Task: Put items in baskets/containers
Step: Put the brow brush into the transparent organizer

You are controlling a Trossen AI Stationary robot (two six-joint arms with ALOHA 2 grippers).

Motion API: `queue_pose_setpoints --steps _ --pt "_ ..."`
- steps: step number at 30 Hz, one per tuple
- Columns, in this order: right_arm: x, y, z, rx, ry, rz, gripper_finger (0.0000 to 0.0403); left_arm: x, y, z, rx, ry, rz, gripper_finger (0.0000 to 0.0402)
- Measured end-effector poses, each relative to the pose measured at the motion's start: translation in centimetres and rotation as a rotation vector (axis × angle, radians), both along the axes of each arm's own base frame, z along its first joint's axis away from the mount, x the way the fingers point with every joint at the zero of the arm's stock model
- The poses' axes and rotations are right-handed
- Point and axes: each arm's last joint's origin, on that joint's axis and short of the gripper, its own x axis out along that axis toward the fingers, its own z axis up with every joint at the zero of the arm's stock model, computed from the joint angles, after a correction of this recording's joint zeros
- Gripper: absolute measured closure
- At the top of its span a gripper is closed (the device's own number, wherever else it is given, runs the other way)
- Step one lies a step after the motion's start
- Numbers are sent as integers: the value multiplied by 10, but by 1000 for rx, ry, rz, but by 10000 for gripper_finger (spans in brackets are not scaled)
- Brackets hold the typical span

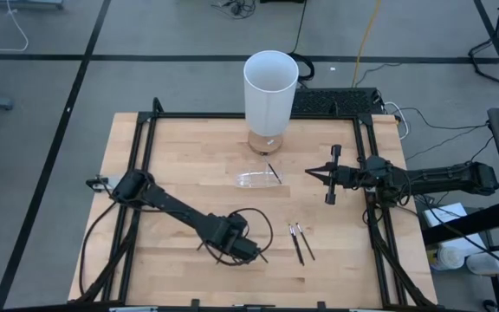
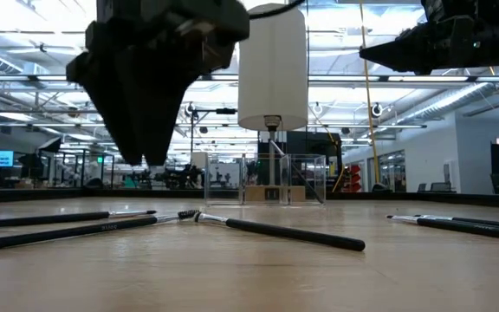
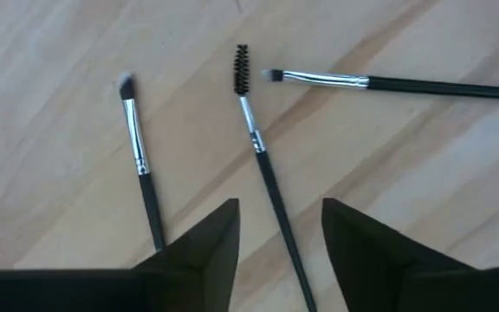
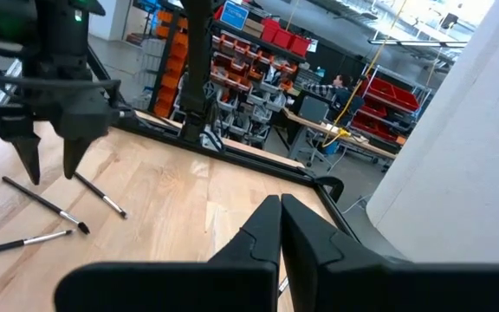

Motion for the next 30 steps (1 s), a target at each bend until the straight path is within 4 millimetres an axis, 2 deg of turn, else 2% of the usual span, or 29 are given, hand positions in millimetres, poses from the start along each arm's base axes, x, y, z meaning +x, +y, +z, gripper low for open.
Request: queue_pose_setpoints --steps 9,15,30 --pt "0 0 0 2 -1 0 403 3 13 -24 -52 -17 9 206" --pt "0 0 0 1 -1 0 403 3 20 -30 -46 -1 -3 206" --pt "0 0 0 2 -2 0 403 -5 27 -57 -96 -20 -14 206"
